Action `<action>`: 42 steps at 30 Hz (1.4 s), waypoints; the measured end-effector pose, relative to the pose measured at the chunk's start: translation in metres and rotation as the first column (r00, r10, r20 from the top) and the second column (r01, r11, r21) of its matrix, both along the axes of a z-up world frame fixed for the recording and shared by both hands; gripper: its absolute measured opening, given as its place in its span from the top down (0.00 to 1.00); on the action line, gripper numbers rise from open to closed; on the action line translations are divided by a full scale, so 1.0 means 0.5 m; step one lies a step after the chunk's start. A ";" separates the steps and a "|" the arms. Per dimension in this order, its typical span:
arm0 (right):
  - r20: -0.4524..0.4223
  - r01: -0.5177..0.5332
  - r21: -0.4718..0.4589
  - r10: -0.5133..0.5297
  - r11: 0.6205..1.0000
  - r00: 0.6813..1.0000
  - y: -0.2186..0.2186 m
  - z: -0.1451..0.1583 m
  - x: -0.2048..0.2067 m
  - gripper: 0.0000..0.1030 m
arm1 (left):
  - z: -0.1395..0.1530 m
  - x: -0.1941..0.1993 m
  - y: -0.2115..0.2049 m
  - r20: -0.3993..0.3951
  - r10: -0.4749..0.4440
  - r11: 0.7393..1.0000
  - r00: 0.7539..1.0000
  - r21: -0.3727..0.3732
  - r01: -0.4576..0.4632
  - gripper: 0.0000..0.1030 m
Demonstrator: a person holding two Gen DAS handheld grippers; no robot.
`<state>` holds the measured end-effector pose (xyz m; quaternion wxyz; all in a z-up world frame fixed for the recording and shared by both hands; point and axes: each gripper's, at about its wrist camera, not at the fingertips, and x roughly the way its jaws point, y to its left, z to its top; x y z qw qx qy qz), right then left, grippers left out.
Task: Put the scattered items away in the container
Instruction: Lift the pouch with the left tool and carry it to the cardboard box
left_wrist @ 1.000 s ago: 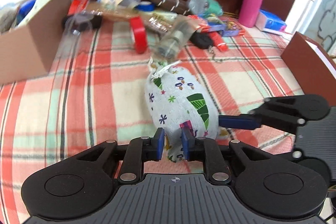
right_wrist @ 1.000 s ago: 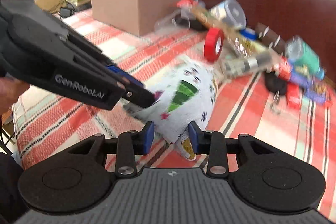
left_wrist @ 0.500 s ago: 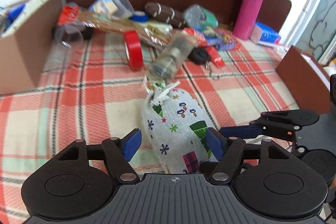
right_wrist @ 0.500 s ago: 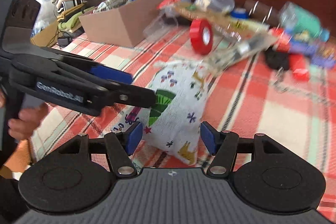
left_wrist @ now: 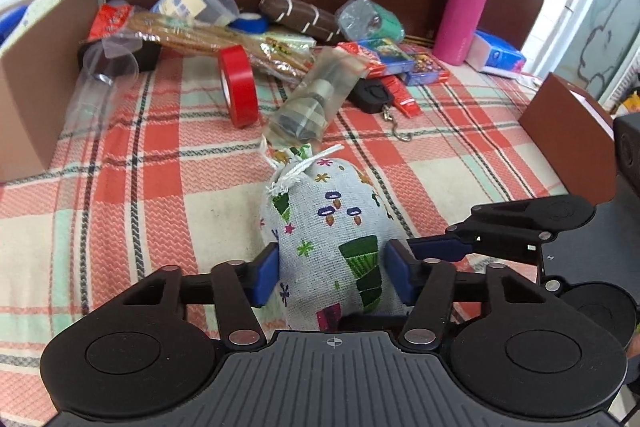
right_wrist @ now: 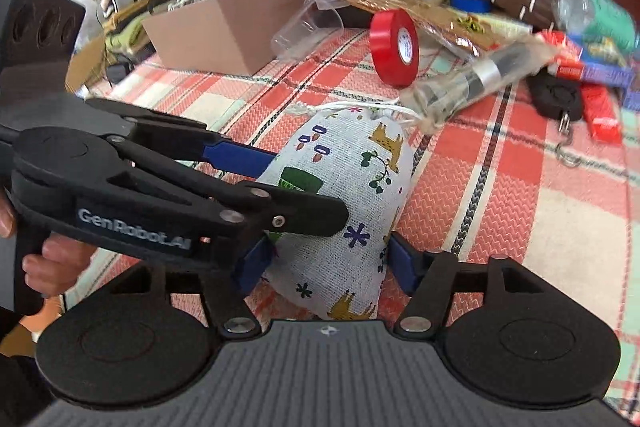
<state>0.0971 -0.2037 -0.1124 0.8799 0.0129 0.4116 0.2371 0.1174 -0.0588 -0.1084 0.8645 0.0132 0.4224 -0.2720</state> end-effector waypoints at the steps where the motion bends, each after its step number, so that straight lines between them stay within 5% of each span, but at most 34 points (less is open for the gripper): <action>1: 0.001 -0.002 -0.004 0.002 1.000 1.000 0.005 0.007 -0.006 0.41 | 0.008 -0.009 0.003 0.011 0.004 1.000 1.000 0.005 -0.004 0.48; 11: 0.148 -0.085 -0.019 0.087 0.996 0.985 0.118 0.158 -0.015 0.42 | 0.180 -0.051 0.148 0.208 0.120 0.993 0.971 -0.045 -0.114 0.49; 21: 0.328 -0.192 0.020 0.175 0.981 0.928 0.330 0.386 0.109 0.42 | 0.428 0.023 0.370 0.421 0.270 0.962 0.866 -0.076 -0.263 0.49; 26: 0.387 -0.210 0.038 0.180 0.977 0.904 0.447 0.460 0.212 0.42 | 0.502 0.114 0.488 0.480 0.323 0.942 0.815 -0.079 -0.327 0.48; 30: 0.392 -0.222 0.071 0.178 0.972 0.903 0.534 0.465 0.306 0.42 | 0.493 0.201 0.584 0.478 0.372 0.921 0.795 -0.086 -0.379 0.48; 42: 0.240 -0.168 0.120 0.135 0.978 0.961 0.705 0.297 0.561 0.44 | 0.310 0.465 0.787 0.346 0.421 0.899 0.838 -0.039 -0.436 0.55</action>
